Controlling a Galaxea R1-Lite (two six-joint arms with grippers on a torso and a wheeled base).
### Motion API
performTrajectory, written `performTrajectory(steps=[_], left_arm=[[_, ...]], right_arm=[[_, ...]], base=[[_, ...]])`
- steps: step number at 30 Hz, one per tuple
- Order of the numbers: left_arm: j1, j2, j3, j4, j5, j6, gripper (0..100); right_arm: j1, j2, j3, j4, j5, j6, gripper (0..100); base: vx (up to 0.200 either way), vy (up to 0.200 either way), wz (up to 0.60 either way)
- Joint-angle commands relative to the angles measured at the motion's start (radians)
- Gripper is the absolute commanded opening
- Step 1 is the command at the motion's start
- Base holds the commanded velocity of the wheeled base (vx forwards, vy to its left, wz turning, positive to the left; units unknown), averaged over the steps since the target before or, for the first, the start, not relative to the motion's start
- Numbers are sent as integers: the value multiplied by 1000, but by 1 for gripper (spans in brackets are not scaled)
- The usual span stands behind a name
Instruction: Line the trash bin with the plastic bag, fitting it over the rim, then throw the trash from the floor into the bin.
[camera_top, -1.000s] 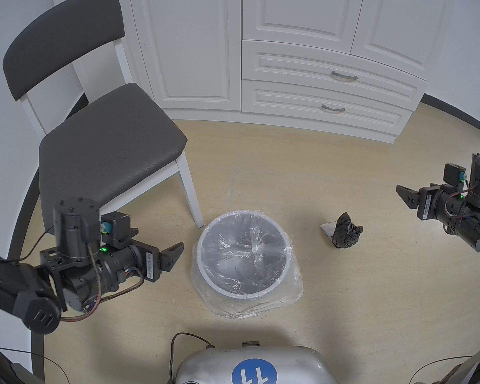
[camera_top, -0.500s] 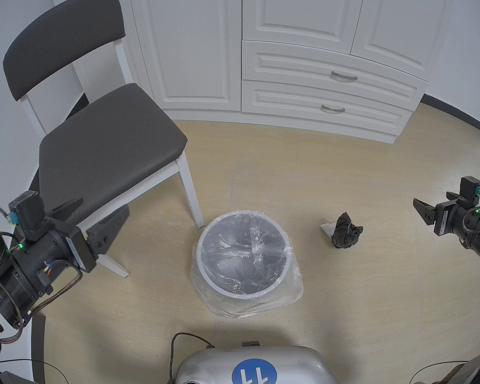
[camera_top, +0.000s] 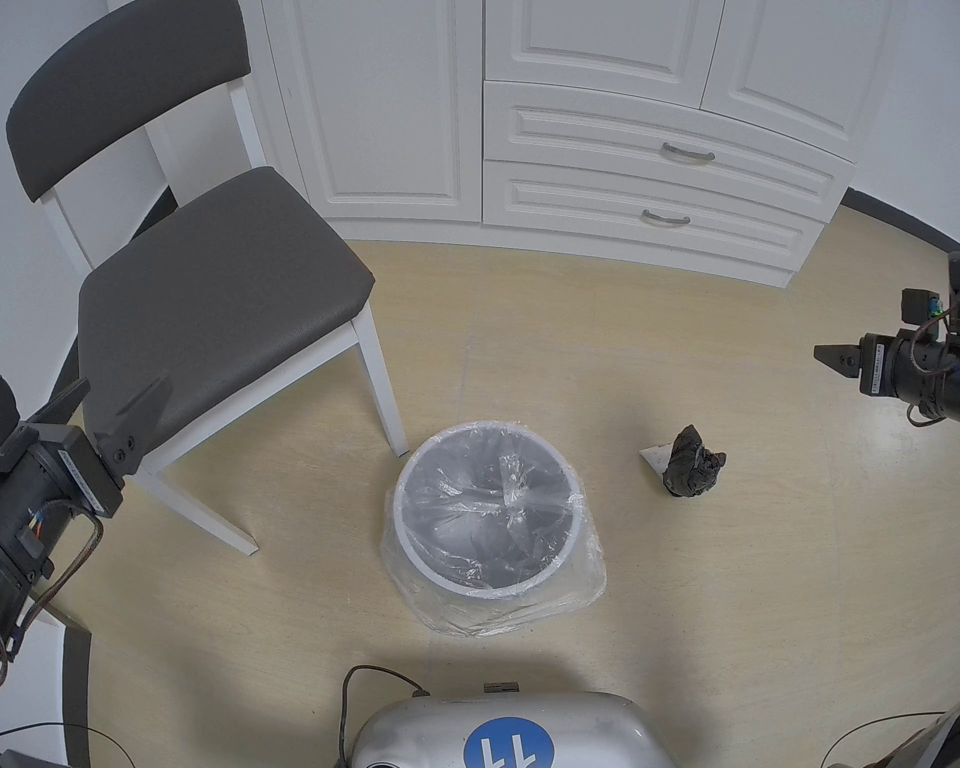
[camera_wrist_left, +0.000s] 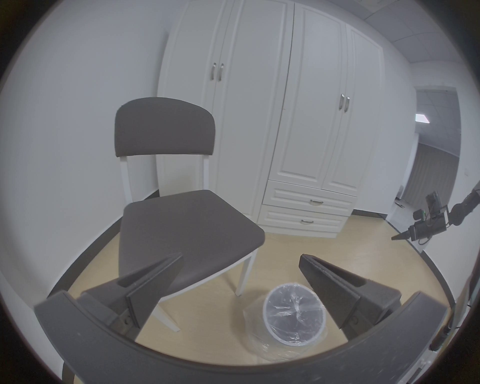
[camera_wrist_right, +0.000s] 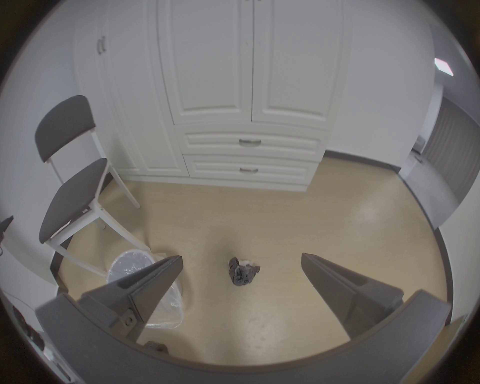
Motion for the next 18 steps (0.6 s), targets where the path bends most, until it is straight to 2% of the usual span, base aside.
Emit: performTrajectory(steps=[1, 4, 7, 16, 18], left_arm=[[47, 50, -5, 1, 15, 0, 100], [47, 126, 3, -17, 24, -7, 100], [51, 152, 9, -27, 36, -19, 100], [47, 106, 18, -27, 39, -21, 100], [45, 105, 18, -27, 39, -21, 100]], right_arm=[[-99, 281, -134, 32, 124, 58, 100], [-99, 363, -162, 28, 132, 107, 100], [-104, 435, -191, 25, 130, 114, 100], [-98, 574, -192, -54, 132, 91, 100], [-95, 627, -189, -88, 132, 62, 100]], base=[[0, 0, 0], [0, 0, 0], [0, 0, 0], [0, 0, 0], [0, 0, 0]])
